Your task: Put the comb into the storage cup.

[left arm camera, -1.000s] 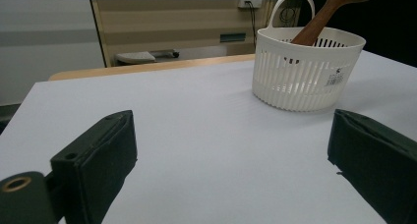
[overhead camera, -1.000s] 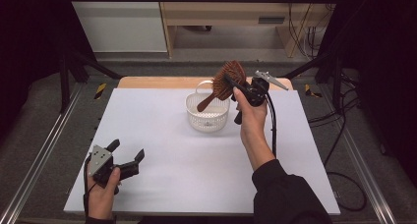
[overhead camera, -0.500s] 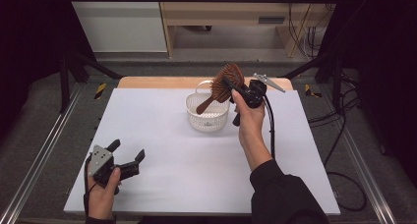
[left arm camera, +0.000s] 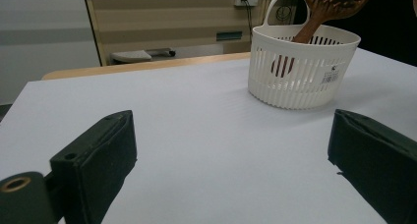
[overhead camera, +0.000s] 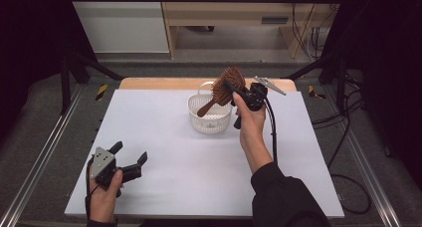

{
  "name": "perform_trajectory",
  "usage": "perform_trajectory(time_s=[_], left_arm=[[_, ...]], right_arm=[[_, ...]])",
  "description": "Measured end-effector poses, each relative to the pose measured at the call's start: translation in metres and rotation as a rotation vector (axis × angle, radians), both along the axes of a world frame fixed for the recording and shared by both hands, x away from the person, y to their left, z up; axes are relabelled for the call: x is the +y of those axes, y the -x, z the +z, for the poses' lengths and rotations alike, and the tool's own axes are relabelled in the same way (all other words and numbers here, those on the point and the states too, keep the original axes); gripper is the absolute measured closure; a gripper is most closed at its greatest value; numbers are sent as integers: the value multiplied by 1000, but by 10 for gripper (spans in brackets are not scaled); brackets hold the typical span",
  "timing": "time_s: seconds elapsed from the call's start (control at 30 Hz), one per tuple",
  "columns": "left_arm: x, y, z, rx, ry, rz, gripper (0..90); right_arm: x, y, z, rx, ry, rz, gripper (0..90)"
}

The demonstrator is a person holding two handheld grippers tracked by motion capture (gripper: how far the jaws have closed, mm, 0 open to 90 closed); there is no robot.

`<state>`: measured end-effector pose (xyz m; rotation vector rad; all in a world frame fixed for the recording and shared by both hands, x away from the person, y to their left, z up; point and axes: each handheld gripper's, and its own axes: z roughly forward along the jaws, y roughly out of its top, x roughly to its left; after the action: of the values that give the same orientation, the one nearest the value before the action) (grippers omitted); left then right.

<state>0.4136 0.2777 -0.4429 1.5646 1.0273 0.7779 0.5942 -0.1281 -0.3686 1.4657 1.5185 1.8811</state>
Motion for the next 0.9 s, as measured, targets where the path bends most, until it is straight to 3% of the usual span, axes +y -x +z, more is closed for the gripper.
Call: perform_trajectory(time_s=[0.9], left_arm=[[-1, 0, -1, 7, -5, -12, 45]], right_arm=[[7, -4, -10, 24, -10, 3, 510]])
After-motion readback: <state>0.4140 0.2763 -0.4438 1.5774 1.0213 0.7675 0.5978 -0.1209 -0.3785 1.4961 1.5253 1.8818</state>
